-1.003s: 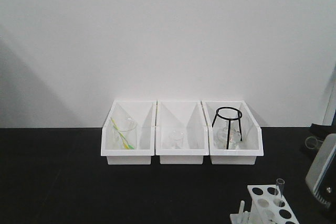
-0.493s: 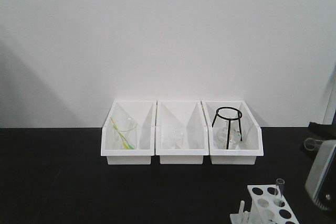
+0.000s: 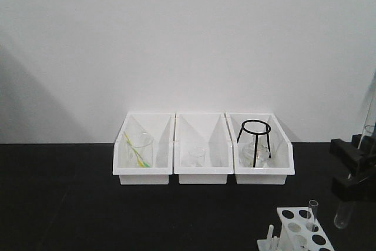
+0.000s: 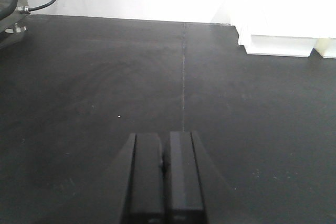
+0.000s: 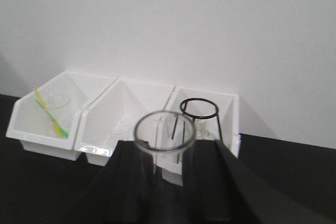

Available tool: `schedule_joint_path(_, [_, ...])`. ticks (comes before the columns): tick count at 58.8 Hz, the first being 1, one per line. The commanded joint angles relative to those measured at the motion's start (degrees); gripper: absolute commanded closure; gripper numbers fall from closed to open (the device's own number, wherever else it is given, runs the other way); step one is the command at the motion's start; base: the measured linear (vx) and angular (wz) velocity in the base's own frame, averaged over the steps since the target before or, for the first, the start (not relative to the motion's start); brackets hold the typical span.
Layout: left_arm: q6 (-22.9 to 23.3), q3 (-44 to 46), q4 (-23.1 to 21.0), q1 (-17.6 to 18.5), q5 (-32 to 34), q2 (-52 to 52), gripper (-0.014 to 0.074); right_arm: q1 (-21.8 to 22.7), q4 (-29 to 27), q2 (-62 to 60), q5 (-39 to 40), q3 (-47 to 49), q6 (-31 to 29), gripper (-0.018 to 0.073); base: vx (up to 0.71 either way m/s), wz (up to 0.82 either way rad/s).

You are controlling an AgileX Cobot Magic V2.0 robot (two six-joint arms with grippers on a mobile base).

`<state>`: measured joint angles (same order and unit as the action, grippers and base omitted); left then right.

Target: Flip and reinsert test tube from rack

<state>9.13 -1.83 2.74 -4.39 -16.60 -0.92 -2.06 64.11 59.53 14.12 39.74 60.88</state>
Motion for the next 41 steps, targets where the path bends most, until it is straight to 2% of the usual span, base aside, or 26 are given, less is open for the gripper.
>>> schedule_joint_path(1, [0.0,0.0,-0.2,0.4,5.0,-0.6,0.0603,0.4,-4.1,0.8,4.4,-0.3,-3.1,0.0567,0.0,0.0])
schedule_joint_path(7, [0.0,0.0,-0.2,0.4,5.0,-0.6,0.0603,0.4,-12.9,3.2,9.5,-3.0,-14.4,0.0573,0.0,0.0])
schedule_joint_path(12, [0.0,0.0,-0.2,0.4,5.0,-0.6,0.0603,0.4,-25.6,5.1,15.8,-4.9,-24.5,0.0572,0.0,0.0])
schedule_joint_path(15, [0.0,0.0,-0.2,0.4,5.0,-0.6,0.0603,0.4,-33.6,6.2,18.7,-6.1,-29.2,0.0571,0.0,0.0])
schedule_joint_path(16, [0.0,0.0,-0.2,0.4,5.0,-0.6,0.0603,0.4,-34.7,6.4,19.2,-6.5,-29.9,0.0571,0.0,0.0])
schedule_joint_path(17, [0.0,0.0,-0.2,0.4,5.0,-0.6,0.0603,0.4,-38.8,6.9,20.7,-7.1,-32.7,0.0571,0.0,0.0])
schedule_joint_path(21, [0.0,0.0,-0.2,0.4,5.0,-0.6,0.0603,0.2,-45.2,7.9,23.4,-9.4,-38.1,0.0571,0.0,0.0])
schedule_joint_path(28, [0.0,0.0,-0.2,0.4,5.0,-0.6,0.0603,0.2,-46.9,9.3,26.9,-13.0,-39.9,0.0571,0.0,0.0])
schedule_joint_path(35, [0.0,0.0,-0.2,0.4,5.0,-0.6,0.0603,0.2,-44.9,10.8,31.6,-14.7,-39.9,0.0571,0.0,0.0])
schedule_joint_path(41, [0.0,0.0,-0.2,0.4,5.0,-0.6,0.0603,0.2,-44.0,12.0,32.0,-14.7,-39.9,0.0571,0.0,0.0])
